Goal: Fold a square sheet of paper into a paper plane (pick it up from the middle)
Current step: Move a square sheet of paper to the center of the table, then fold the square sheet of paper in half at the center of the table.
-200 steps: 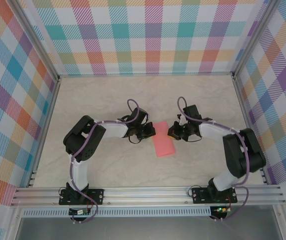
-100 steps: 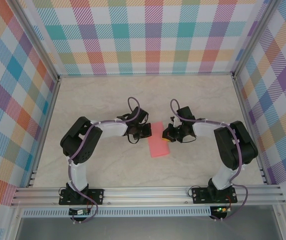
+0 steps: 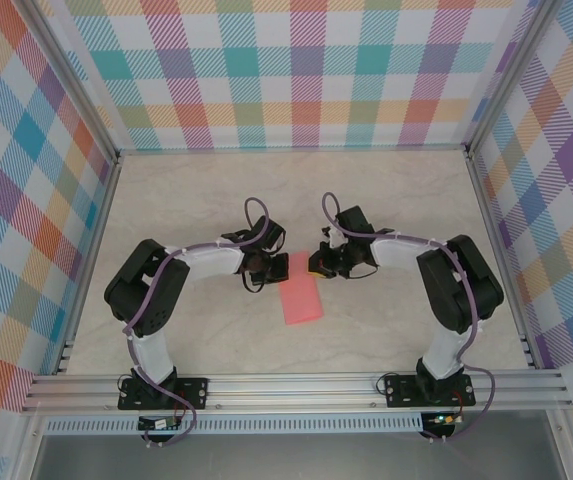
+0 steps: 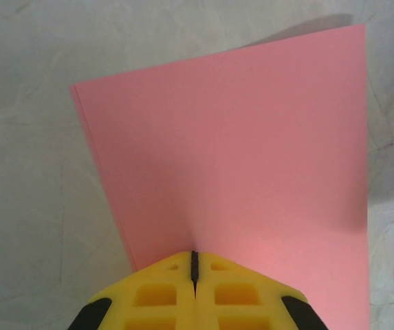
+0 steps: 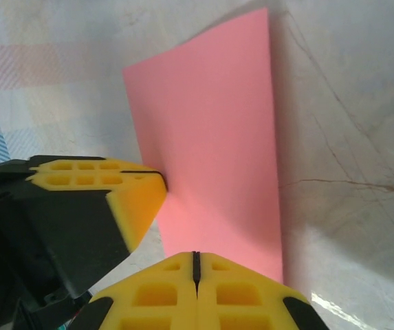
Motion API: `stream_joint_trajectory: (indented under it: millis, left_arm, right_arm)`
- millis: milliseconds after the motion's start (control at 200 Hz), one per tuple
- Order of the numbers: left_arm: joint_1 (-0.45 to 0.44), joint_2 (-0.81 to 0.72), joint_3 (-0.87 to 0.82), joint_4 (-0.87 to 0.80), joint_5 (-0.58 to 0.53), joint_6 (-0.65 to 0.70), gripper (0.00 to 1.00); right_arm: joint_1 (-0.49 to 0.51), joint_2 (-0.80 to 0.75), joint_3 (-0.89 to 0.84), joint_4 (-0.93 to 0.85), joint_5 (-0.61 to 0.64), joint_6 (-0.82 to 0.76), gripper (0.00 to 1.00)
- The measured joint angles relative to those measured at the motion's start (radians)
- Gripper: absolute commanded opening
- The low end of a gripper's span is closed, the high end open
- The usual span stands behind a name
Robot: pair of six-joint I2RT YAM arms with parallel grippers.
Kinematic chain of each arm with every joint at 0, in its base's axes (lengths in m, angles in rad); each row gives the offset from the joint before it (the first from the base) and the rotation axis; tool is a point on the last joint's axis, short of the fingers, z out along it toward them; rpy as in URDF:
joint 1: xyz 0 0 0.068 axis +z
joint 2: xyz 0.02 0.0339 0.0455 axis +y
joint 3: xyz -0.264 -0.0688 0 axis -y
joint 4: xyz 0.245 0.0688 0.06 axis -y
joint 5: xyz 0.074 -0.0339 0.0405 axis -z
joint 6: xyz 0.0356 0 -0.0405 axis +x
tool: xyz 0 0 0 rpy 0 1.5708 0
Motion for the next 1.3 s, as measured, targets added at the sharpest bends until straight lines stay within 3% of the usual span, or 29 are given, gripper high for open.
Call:
stream_joint_trajectory:
  millis: [245, 730, 1300]
  left_arm:
    - [0.0, -0.001, 0.008, -0.006, 0.056, 0.004, 0.0]
    - [0.0, 0.013, 0.008, 0.204, 0.148, -0.048, 0.0]
    - [0.0, 0.091, 0.024, 0.298, 0.212, -0.079, 0.0]
  right_arm:
    - [0.002, 0.029, 0.0, -0.012, 0.004, -0.016, 0.0]
    - [0.002, 0.069, -0.006, 0.013, 0.011, -0.019, 0.0]
    - [0.002, -0.059, -0.129, 0.035, 0.008, 0.003, 0.0]
